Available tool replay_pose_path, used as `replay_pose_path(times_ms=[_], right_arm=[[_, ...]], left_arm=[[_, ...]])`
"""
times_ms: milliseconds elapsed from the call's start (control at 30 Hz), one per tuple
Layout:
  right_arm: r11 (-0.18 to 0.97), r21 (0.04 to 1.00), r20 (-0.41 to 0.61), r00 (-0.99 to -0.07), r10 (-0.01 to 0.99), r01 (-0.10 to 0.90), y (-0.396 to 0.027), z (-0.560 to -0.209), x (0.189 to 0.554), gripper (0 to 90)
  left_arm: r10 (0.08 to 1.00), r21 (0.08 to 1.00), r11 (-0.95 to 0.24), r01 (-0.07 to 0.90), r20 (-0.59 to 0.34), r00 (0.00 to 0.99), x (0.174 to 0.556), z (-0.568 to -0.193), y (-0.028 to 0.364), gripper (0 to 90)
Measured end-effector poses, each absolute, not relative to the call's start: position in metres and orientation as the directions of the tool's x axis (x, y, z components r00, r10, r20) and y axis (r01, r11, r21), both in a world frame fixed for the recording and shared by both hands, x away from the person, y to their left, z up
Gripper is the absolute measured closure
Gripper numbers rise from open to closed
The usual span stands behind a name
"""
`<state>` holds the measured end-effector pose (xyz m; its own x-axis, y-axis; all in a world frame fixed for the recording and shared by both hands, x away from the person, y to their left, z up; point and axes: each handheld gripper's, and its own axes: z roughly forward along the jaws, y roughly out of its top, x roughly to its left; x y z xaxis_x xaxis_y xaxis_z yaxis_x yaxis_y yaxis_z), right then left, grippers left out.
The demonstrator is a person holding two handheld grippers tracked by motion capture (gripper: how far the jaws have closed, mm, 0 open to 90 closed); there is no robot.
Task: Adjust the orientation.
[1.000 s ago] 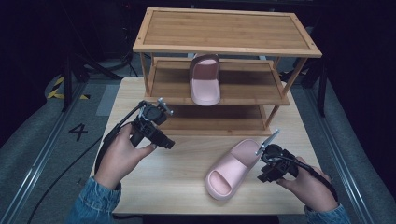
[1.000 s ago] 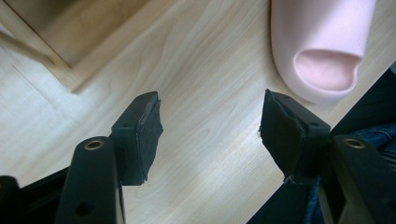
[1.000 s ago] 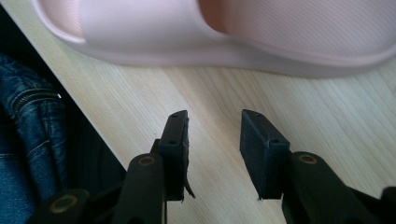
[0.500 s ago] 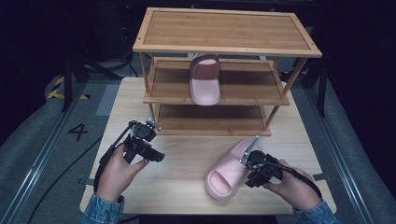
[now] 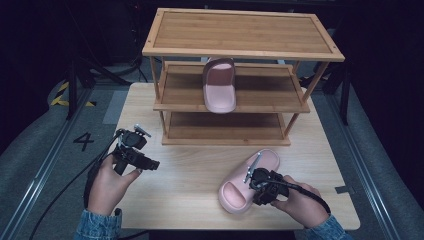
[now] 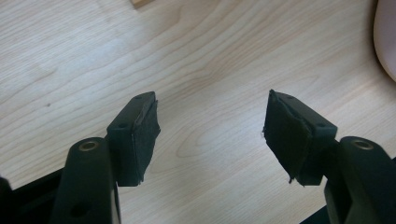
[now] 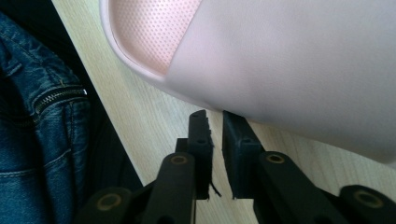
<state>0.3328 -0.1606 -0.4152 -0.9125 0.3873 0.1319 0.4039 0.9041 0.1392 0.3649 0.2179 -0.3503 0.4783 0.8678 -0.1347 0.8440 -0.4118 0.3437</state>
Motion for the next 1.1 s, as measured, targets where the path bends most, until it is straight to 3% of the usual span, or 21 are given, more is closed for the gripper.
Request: replay_pose_path(times_ms=[200,800,1100], right_arm=[[0.914,0.154,0.090,-0.927,0.365,0.374,-0.150,-0.416,0.337,89.5],[0.920,0.222,0.037,-0.946,0.323,0.323,-0.105,-0.418,0.357,89.7],[0.922,0.199,0.041,-0.943,0.331,0.333,-0.097,-0.421,0.367,87.5]], left_arm=[[0.877,0.340,-0.394,0.854,-0.141,0.460,0.359,-0.354,0.226,35.4],[0.904,0.315,-0.332,0.889,-0.164,0.396,0.332,-0.361,0.250,32.7],[0.912,0.262,-0.343,0.902,-0.139,0.387,0.332,-0.371,0.249,28.2]])
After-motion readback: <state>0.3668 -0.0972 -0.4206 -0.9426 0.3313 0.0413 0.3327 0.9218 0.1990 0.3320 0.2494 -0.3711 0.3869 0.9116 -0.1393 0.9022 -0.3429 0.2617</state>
